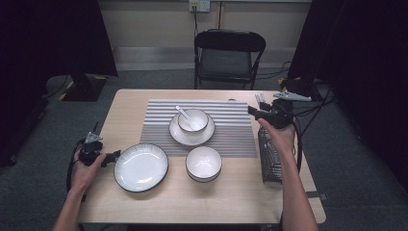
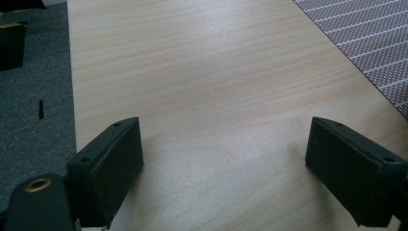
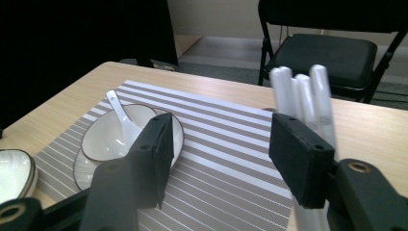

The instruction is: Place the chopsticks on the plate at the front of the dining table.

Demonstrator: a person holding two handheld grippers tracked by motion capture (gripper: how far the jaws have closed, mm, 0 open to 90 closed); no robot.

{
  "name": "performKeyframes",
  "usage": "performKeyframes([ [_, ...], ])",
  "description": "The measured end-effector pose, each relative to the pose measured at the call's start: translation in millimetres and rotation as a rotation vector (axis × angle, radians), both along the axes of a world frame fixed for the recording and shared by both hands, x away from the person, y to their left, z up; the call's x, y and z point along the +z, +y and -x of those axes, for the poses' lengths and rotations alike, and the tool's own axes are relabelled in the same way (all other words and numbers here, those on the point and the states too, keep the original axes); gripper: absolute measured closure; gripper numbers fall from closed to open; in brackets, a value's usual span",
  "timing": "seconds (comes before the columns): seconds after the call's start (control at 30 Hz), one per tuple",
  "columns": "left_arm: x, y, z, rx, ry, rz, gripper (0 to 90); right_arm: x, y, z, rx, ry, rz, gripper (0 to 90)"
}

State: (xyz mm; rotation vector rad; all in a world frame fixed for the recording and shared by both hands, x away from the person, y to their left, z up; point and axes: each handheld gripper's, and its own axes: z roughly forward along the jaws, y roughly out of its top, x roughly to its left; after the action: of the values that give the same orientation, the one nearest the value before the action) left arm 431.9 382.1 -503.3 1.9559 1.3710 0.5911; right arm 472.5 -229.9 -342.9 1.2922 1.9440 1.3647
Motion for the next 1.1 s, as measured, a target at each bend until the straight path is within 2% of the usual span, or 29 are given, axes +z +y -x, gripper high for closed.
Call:
performKeyframes([
  [0.13, -0.1, -0.2, 0.0, 0.001, -0.001, 0.001, 12.3, -5.5, -6.0, -5.7, -0.012, 0.026, 0.011, 41.4],
  [0.33, 0.0, 0.0, 0.0, 0.0, 0.0, -0.002, 12.3, -8.4, -10.1, -10.7, -0.014, 0.036, 0.008, 41.6],
  [0.6, -0.2, -0.3, 0.0, 0.002, -0.002, 0.003, 12.3, -6.6, -10.8, -17.2, -0.01, 0.056, 0.002, 41.7],
  [0.77, -0.1, -0.2, 0.0, 0.001, -0.001, 0.001, 12.3, -8.0, -10.1, -18.6, -0.023, 0.075, 0.007, 45.5],
  [1.1, 0.0, 0.0, 0.0, 0.0, 0.0, -0.001, 12.3, -8.5, -7.3, -16.7, -0.026, 0.071, 0.024, 55.6],
])
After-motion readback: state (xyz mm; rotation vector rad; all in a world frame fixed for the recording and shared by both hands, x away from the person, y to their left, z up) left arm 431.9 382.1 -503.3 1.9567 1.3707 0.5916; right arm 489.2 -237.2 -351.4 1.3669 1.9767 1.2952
